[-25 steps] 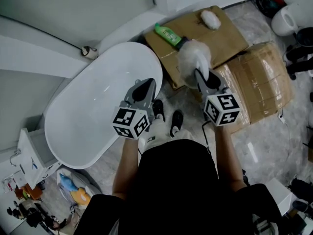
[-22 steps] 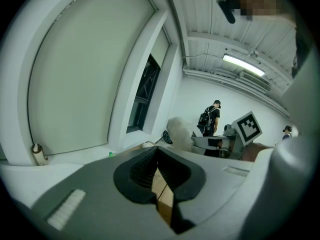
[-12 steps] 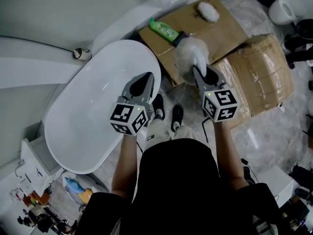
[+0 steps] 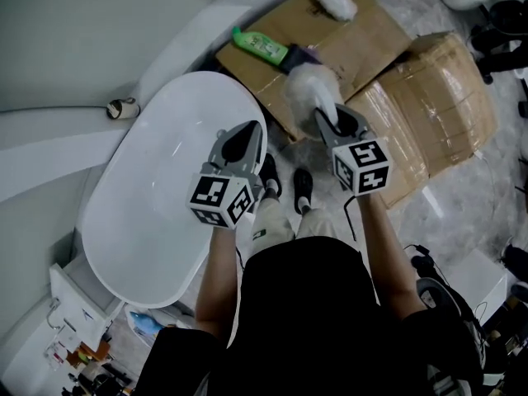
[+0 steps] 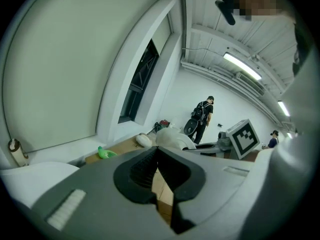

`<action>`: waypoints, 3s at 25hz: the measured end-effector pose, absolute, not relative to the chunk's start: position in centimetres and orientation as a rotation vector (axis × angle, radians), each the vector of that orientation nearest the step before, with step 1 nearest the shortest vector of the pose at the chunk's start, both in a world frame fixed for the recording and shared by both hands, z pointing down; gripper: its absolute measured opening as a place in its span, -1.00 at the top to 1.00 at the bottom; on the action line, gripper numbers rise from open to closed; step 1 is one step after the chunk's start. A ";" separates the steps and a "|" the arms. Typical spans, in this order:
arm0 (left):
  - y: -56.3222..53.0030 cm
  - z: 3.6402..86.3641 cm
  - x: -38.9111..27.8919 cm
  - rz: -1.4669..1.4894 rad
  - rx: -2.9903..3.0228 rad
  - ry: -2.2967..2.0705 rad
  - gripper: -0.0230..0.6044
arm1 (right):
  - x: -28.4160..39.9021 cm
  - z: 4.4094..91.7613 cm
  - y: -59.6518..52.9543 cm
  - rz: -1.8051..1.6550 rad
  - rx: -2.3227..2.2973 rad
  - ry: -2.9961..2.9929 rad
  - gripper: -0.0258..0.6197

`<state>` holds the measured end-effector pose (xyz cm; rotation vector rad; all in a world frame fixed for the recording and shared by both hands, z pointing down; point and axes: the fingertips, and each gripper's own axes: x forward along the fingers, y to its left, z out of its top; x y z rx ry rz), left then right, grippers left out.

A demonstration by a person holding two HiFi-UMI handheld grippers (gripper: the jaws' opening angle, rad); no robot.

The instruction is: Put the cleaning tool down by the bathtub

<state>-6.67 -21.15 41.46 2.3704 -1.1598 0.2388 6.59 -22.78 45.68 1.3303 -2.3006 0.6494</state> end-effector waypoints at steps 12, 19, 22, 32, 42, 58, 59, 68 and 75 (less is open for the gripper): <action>-25.1 45.6 -5.9 0.290 2.366 -1.066 0.93 | 6.3 51.8 -25.1 0.719 1.333 -2.195 0.63; -25.9 47.9 -5.7 0.342 2.364 -1.012 0.93 | 5.6 55.5 -25.5 0.756 1.313 -2.174 0.63; -26.0 49.0 -5.3 0.359 2.366 -0.980 0.94 | 5.6 56.9 -25.7 0.780 1.325 -2.156 0.63; -26.1 53.4 -4.5 0.395 2.330 -0.906 0.93 | 5.0 63.4 -26.3 0.826 1.278 -2.085 0.63; -26.9 55.8 -5.3 0.422 2.323 -0.882 0.93 | 4.0 68.5 -26.4 0.838 1.217 -2.045 0.63; -27.3 58.5 -6.6 0.467 2.308 -0.859 0.93 | 3.2 75.1 -27.1 0.863 1.201 -1.983 0.63; -27.3 58.6 -6.7 0.470 2.307 -0.858 0.94 | 3.1 75.3 -27.1 0.865 1.200 -1.978 0.63; -27.6 59.8 -6.9 0.498 2.300 -0.836 0.93 | 3.0 77.2 -27.2 0.853 1.189 -1.948 0.63; -27.6 60.1 -6.7 0.517 2.300 -0.824 0.93 | 3.0 78.1 -27.2 0.857 1.188 -1.940 0.63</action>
